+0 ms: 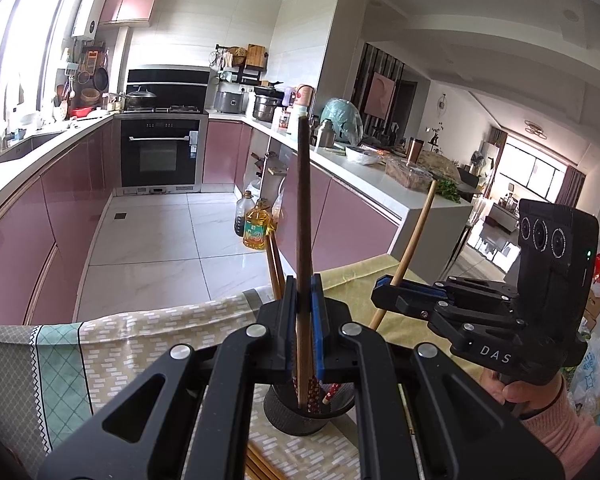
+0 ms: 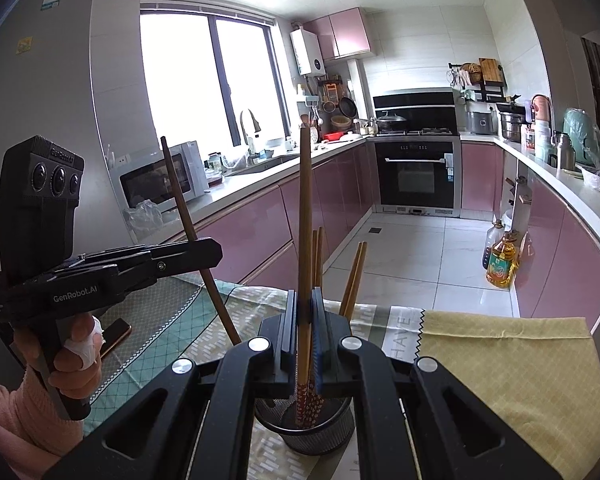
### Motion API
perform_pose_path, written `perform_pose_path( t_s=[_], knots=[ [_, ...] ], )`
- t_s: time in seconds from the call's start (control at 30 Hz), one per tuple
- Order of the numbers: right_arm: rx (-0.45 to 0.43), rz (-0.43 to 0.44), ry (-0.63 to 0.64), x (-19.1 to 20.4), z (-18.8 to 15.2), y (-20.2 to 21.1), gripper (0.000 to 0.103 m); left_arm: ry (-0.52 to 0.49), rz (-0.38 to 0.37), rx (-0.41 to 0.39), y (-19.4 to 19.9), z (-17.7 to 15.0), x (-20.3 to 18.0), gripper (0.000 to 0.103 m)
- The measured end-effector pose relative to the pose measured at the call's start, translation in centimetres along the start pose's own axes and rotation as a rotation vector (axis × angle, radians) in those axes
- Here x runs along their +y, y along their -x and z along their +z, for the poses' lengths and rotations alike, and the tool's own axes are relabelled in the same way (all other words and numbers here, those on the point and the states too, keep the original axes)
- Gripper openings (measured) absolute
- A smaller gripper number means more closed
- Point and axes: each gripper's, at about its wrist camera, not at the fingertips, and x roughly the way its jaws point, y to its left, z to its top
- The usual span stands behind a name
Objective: Organize utensils
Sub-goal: 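Lower both held chopsticks down into the black mesh cup, then open both tools to release the chopsticks in the cup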
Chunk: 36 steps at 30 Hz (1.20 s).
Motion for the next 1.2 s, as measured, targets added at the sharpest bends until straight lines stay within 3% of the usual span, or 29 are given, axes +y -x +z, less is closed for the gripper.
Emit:
perform_pose_path(
  t_s=[0.53, 0.97, 1.2],
  knots=[
    [0.147, 0.014, -0.032, -0.9, -1.5, -3.2, 0.006, -0.054, 0.0, 0.181, -3.0, -2.6, -1.2, 0.007],
    [0.183, -0.01, -0.087, -2.8, -2.2, -5.4, 0.008, -0.021, 0.027, 0.217, -5.6, -3.1, 0.3, 0.008],
    [0.159, -0.021, -0.118, -3.6, -2.4, -5.2, 0.027, -0.006, 0.034, 0.222, -6.2, -3.9, 0.8, 0.012]
  ],
)
